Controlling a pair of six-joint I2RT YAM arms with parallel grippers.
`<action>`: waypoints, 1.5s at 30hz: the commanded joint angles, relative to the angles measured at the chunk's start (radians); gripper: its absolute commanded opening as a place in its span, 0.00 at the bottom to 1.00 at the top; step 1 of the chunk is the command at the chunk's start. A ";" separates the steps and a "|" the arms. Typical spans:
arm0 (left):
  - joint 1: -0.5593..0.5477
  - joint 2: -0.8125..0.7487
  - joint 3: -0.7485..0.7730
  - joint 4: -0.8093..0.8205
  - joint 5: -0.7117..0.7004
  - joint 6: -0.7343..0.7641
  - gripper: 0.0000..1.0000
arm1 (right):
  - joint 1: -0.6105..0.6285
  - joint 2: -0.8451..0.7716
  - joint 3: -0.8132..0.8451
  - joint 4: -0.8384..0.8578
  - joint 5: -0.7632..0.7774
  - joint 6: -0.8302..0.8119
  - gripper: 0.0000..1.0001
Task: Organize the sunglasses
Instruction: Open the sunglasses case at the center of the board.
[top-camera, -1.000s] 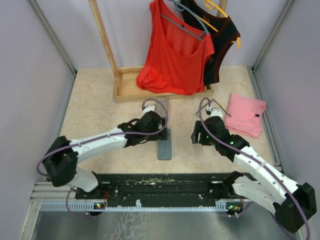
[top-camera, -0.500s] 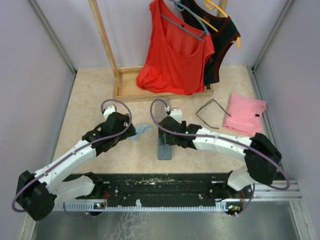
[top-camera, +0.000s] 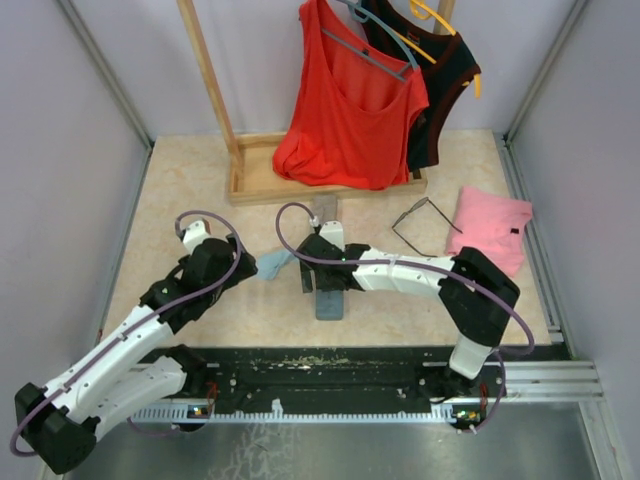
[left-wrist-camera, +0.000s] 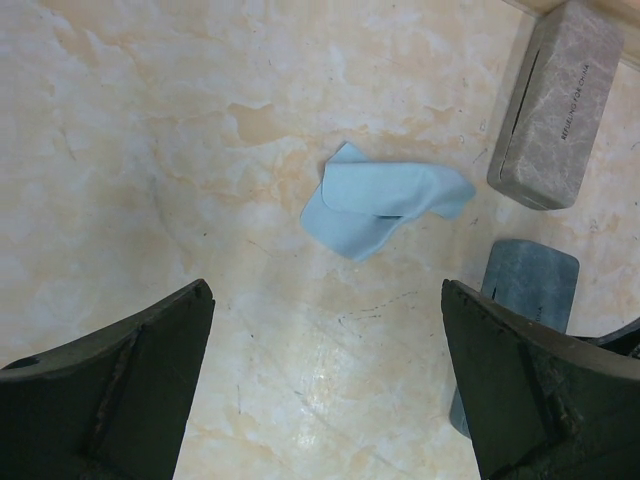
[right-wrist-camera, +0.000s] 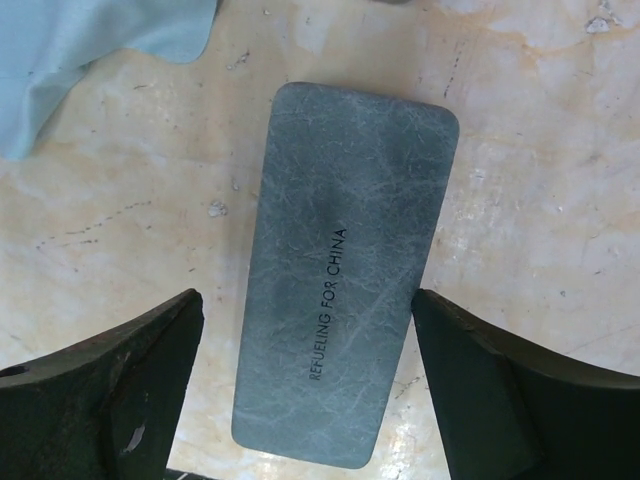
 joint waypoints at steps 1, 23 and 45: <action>0.006 -0.017 -0.011 -0.015 -0.035 -0.005 1.00 | 0.019 0.042 0.083 -0.044 0.032 0.003 0.85; 0.008 -0.018 -0.024 0.006 -0.019 0.009 1.00 | 0.039 0.105 0.148 -0.137 0.107 0.018 0.80; 0.008 -0.047 -0.010 0.025 0.026 0.052 1.00 | 0.039 0.018 0.107 -0.092 0.126 0.004 0.26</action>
